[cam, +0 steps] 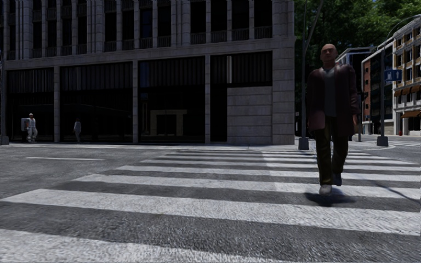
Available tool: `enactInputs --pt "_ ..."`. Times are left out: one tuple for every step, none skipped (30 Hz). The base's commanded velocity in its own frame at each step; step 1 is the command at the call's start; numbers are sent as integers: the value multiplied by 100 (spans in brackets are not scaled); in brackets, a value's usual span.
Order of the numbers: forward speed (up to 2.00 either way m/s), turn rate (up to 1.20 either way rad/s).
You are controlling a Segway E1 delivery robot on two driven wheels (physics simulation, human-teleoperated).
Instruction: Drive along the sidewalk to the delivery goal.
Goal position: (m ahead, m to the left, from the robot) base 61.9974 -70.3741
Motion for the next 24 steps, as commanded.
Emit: enactInputs --pt "162 26" --pt "161 33" --pt "160 38" --pt "160 41" --pt "160 46" --pt "160 47" --pt "161 47" --pt "161 47" --pt "183 44" --pt "195 30" --pt "198 25" --pt "199 21" --pt "199 14" --pt "199 0" --pt "199 0" --pt "199 0" --pt "199 0" --pt "199 -9" --pt "199 -31" --pt "199 -43" --pt "199 -46" --pt "199 -46" --pt "199 -47" --pt "199 -47"
